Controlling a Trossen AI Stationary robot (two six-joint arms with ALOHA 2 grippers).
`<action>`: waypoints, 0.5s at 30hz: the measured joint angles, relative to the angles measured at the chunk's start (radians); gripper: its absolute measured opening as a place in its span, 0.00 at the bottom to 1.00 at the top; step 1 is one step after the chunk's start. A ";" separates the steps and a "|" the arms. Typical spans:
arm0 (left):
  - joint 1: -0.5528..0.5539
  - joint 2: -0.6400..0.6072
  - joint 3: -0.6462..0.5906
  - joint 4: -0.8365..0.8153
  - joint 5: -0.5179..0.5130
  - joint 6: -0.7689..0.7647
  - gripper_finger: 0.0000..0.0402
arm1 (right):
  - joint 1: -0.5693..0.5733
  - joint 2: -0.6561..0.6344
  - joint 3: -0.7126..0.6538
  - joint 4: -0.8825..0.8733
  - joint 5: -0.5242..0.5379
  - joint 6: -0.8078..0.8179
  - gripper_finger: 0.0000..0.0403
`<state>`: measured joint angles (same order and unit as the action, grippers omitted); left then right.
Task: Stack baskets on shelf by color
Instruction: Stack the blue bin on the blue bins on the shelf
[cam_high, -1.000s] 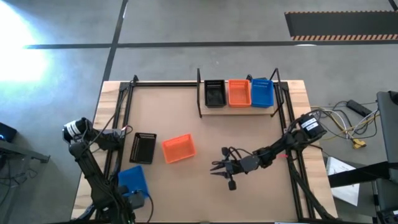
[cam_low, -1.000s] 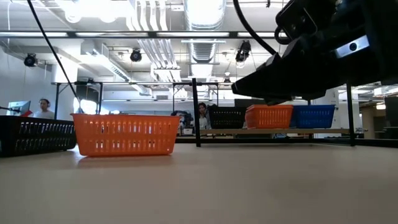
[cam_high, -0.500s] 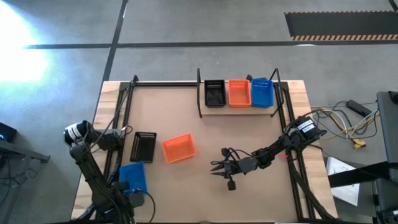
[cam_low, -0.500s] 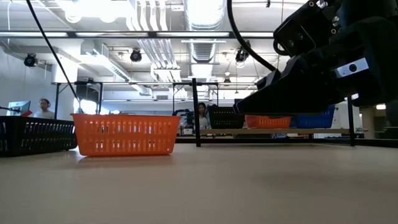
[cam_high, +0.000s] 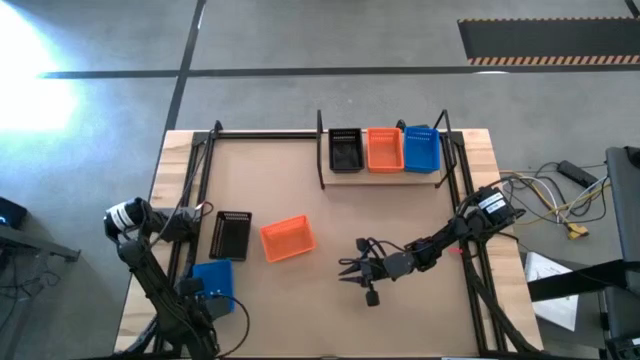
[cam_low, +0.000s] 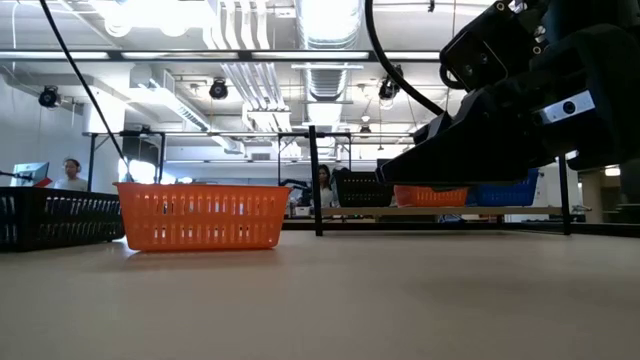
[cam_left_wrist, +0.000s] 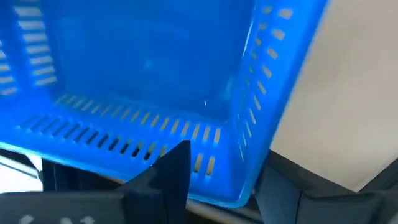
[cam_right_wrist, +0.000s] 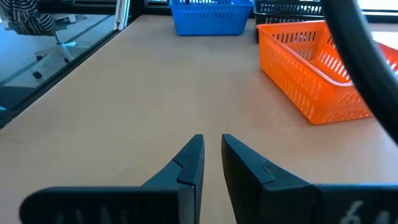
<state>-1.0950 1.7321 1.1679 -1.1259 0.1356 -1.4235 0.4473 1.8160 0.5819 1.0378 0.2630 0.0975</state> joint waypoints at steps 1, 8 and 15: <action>0.000 0.005 -0.003 0.001 0.024 0.003 0.33 | 0.000 0.000 0.000 0.000 0.000 0.000 0.12; 0.004 0.019 0.006 0.019 0.111 0.043 0.08 | 0.040 -0.013 0.000 -0.001 -0.002 -0.002 0.12; 0.095 0.034 0.080 0.172 0.025 0.074 0.01 | 0.145 -0.101 -0.001 -0.065 -0.003 -0.051 0.12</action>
<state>-1.0005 1.7663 1.2474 -0.9538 0.1606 -1.3495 0.5919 1.7153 0.5812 0.9730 0.2596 0.0467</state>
